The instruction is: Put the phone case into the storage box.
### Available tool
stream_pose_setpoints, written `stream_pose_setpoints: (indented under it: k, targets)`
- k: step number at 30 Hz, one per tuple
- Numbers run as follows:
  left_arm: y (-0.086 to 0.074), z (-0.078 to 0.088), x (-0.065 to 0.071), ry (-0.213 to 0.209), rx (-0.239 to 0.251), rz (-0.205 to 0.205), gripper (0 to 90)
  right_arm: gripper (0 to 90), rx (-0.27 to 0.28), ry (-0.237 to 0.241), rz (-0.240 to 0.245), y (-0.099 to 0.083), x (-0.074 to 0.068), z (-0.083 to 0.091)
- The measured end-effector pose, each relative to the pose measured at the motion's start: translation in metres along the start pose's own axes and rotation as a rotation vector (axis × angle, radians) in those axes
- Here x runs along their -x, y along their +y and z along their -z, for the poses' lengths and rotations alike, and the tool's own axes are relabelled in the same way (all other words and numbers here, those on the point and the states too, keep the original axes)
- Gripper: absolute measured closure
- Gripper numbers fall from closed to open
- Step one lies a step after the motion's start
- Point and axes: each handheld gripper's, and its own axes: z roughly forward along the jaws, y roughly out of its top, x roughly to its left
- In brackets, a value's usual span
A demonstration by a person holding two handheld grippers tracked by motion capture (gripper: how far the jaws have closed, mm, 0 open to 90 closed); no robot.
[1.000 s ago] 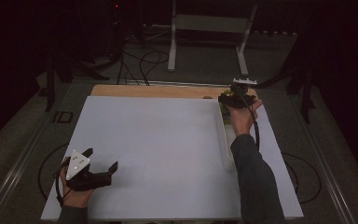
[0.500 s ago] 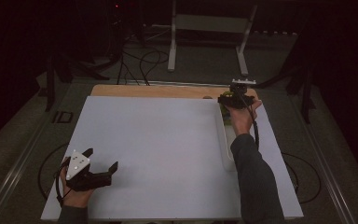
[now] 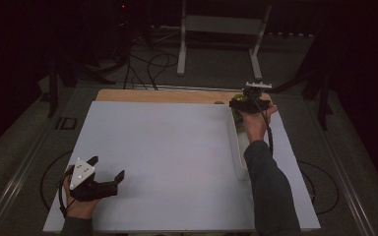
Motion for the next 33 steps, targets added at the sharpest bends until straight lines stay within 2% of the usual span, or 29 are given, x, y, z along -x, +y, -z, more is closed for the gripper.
stream_pose_setpoints:
  k: [13, 22, 33]
  targets:
    - [0.000, 0.000, 0.000, 0.001, 0.002, 0.001, 0.0, 7.7, 0.016, 0.025, 0.011, 0.002, 0.000, 0.005]
    - [0.000, 0.000, 0.000, 0.002, 0.006, 0.003, 0.0, 7.8, 0.019, 0.061, 0.018, 0.002, 0.000, 0.011]
    - [0.000, 0.001, -0.001, 0.001, 0.008, 0.005, 0.0, 7.9, 0.003, 0.125, 0.069, 0.001, -0.002, 0.021]
